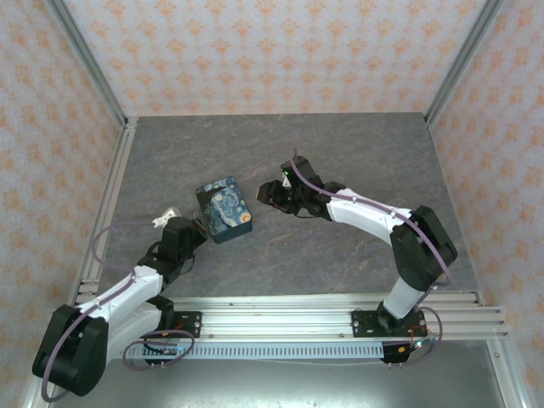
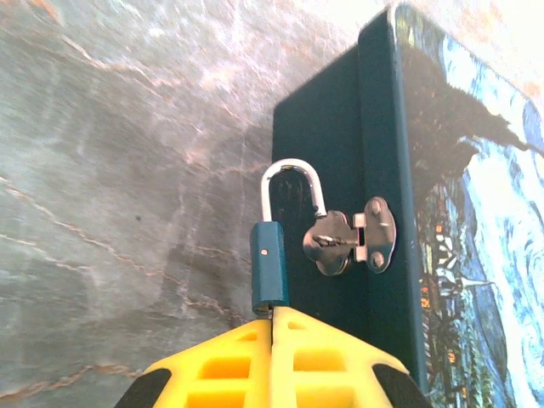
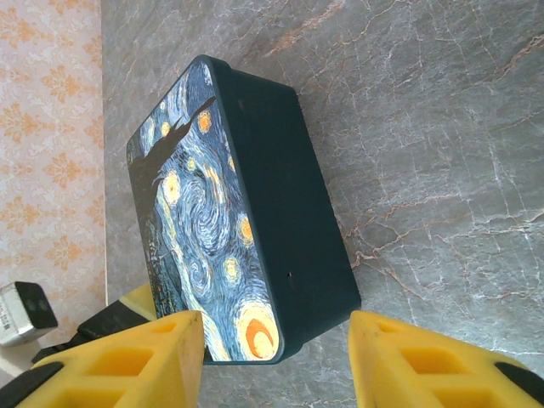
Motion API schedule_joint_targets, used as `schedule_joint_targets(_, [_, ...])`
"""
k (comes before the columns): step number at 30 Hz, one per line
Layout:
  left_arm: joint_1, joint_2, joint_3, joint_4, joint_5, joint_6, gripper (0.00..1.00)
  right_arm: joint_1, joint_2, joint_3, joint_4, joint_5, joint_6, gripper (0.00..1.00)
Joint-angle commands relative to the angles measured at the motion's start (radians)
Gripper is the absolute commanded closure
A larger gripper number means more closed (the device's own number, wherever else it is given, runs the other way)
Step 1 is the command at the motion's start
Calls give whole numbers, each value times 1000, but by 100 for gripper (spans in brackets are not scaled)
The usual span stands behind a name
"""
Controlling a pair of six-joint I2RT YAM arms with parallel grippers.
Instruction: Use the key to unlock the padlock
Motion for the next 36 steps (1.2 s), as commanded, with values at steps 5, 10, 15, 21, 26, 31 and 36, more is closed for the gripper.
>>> schedule_joint_targets(5, [12, -193, 56, -235, -130, 11, 100, -10, -74, -25, -45, 39, -24, 52])
schedule_joint_targets(10, [12, -266, 109, -315, -71, 19, 100, -24, -98, -32, -93, 58, -53, 52])
schedule_joint_targets(15, [4, -297, 134, -334, 8, -2, 100, -43, -136, -71, -138, 81, -75, 51])
schedule_joint_targets(21, [-161, -268, 195, -315, -54, -26, 100, -61, -180, -133, -175, 102, -90, 51])
schedule_joint_targets(26, [-363, -140, 257, -218, -161, -38, 100, -67, -215, -181, -214, 122, -119, 51])
schedule_joint_targets(31, [-532, 101, 382, -110, -234, -5, 100, -85, -272, -267, -238, 146, -129, 51])
schedule_joint_targets(36, [-621, 423, 549, 25, -209, 26, 100, -101, -333, -329, -267, 176, -141, 51])
